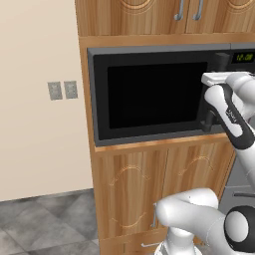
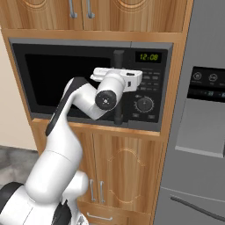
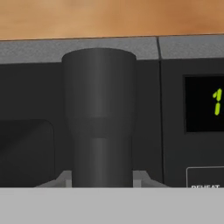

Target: Pick the eggplant from the counter and place it in the microwave. Then turn on the microwave.

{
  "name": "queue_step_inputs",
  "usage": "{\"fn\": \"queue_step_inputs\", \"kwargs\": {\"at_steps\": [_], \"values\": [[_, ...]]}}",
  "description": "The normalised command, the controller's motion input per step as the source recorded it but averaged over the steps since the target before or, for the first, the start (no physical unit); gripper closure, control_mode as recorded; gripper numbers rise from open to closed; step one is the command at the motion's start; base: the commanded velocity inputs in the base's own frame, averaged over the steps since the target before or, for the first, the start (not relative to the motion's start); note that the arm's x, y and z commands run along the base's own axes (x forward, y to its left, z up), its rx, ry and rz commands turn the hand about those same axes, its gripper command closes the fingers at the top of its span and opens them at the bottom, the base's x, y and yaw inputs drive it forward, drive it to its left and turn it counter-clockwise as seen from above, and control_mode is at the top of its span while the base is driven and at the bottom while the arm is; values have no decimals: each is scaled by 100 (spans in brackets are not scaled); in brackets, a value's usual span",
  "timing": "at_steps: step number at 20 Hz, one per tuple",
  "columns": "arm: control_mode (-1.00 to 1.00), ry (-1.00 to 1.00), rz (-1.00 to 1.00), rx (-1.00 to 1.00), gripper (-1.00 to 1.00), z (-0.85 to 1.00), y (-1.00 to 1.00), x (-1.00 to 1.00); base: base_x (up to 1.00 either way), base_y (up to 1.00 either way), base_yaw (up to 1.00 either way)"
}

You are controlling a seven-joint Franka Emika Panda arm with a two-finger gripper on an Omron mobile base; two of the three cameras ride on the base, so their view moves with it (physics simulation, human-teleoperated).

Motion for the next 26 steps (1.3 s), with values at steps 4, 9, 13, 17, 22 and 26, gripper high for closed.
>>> {"fn": "queue_step_inputs", "kwargs": {"at_steps": [4,9,13,17,22,26], "values": [[-100,0,0,0,100,0,0,0,0,0,0],[-100,0,0,0,100,0,0,0,0,0,0],[-100,0,0,0,100,0,0,-7,0,0,0],[-100,0,0,0,100,0,0,-26,0,0,0],[-100,0,0,0,100,0,0,-34,0,0,0],[-100,-1,1,0,100,0,0,-34,0,0,0]]}}
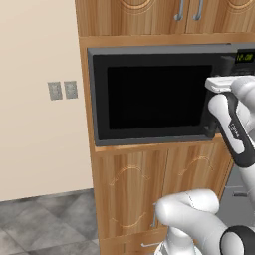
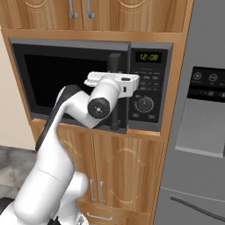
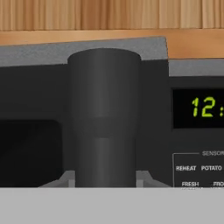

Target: Pick the eggplant from the counter and place it in the microwave. Then turn on the microwave.

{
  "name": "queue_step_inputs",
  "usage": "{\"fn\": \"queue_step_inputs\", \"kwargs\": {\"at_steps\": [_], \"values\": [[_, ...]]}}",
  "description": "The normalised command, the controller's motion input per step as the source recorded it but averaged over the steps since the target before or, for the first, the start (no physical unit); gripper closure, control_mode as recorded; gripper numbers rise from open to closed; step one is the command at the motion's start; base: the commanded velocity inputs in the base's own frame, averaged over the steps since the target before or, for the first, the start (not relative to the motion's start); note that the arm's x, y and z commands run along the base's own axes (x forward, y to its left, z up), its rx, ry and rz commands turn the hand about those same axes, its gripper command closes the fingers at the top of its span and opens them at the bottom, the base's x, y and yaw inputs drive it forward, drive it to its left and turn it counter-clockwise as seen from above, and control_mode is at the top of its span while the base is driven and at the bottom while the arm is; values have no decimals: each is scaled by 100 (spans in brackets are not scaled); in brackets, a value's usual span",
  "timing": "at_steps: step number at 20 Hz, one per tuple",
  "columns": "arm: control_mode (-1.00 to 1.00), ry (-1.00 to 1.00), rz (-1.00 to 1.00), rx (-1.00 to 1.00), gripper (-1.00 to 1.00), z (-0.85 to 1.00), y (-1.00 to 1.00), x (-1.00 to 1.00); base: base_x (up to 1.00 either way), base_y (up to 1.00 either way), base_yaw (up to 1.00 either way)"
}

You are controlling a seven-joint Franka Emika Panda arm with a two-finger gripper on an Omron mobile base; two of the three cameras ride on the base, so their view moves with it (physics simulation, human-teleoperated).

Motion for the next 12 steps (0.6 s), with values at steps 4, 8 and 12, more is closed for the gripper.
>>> {"fn": "queue_step_inputs", "kwargs": {"at_steps": [4,8,12], "values": [[-100,-3,4,0,100,0,0,-46,0,0,0],[-100,-4,7,0,100,0,1,-56,0,0,0],[-100,0,7,0,100,0,0,-47,0,0,0]]}}
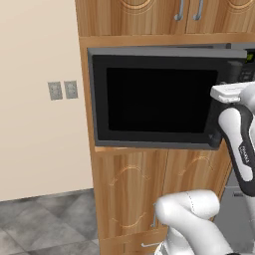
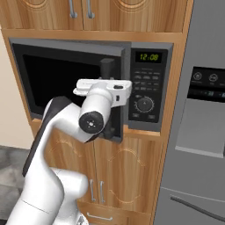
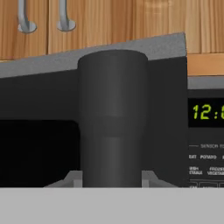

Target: Pick the eggplant from the counter and place it in the microwave. Then turn on the microwave.

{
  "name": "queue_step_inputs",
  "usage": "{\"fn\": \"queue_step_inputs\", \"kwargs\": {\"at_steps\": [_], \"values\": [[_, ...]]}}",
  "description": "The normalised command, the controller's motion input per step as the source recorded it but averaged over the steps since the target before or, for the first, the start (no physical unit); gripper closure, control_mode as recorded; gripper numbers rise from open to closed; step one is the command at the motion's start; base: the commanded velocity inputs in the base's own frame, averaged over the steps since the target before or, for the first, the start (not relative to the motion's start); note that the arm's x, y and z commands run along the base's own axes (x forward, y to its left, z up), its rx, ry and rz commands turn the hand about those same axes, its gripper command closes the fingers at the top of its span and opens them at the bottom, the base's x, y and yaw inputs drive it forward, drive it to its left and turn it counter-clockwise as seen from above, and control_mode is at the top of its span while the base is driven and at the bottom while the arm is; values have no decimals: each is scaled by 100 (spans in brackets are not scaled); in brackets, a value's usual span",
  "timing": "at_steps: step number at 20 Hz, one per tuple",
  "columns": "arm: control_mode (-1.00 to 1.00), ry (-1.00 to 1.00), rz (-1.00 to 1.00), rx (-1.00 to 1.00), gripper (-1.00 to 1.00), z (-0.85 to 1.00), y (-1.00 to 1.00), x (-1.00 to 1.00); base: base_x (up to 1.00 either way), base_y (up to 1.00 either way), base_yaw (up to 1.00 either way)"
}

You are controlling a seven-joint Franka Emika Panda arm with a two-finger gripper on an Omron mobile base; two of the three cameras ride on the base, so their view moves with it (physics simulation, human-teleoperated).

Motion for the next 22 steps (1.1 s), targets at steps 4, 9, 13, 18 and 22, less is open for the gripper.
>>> {"fn": "queue_step_inputs", "kwargs": {"at_steps": [4,9,13,18,22], "values": [[-100,0,8,0,100,0,0,-52,0,0,0],[-100,0,8,0,100,0,0,-54,0,0,0],[-100,0,8,0,100,0,1,-52,0,0,0],[-100,0,8,0,100,0,4,-55,0,0,0],[-100,0,9,0,100,0,4,-51,0,0,0]]}}
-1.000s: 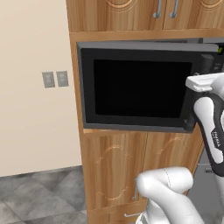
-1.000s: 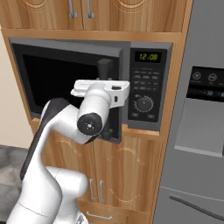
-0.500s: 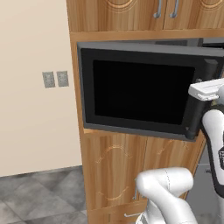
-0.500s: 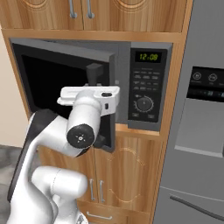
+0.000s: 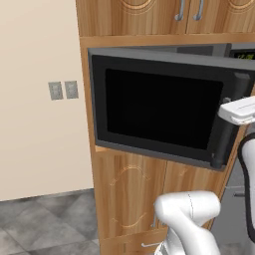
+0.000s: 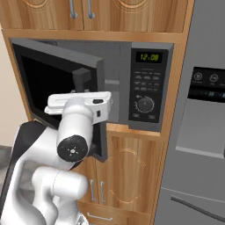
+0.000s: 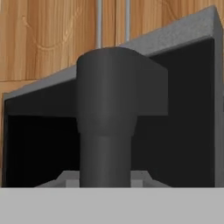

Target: Pick the eggplant from the counter and place it in the microwave. Then turn on the microwave.

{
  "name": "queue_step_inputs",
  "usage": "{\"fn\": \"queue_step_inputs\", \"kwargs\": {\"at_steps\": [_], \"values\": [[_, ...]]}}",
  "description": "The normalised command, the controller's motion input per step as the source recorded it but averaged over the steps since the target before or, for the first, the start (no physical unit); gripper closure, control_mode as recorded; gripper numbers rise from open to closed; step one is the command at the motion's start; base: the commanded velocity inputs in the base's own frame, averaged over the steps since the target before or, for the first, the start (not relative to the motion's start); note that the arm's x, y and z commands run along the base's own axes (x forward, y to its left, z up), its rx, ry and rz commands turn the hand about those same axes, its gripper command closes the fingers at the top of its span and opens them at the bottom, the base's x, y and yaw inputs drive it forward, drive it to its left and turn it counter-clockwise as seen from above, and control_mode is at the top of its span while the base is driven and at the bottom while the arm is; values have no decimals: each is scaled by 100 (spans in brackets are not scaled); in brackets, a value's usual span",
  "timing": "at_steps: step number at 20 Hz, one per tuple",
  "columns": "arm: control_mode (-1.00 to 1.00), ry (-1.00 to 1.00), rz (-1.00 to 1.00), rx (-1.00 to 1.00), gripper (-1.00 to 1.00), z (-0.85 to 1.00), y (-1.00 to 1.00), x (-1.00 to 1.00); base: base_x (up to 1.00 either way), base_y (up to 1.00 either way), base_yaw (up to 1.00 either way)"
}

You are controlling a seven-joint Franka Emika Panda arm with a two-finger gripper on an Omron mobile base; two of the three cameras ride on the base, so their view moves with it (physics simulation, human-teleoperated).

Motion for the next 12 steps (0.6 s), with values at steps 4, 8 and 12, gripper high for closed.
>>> {"fn": "queue_step_inputs", "kwargs": {"at_steps": [4,8,12], "values": [[-100,0,8,0,100,0,6,-49,0,0,0],[-100,0,8,0,100,0,11,-51,0,0,0],[-100,0,9,0,100,0,14,-54,0,0,0]]}}
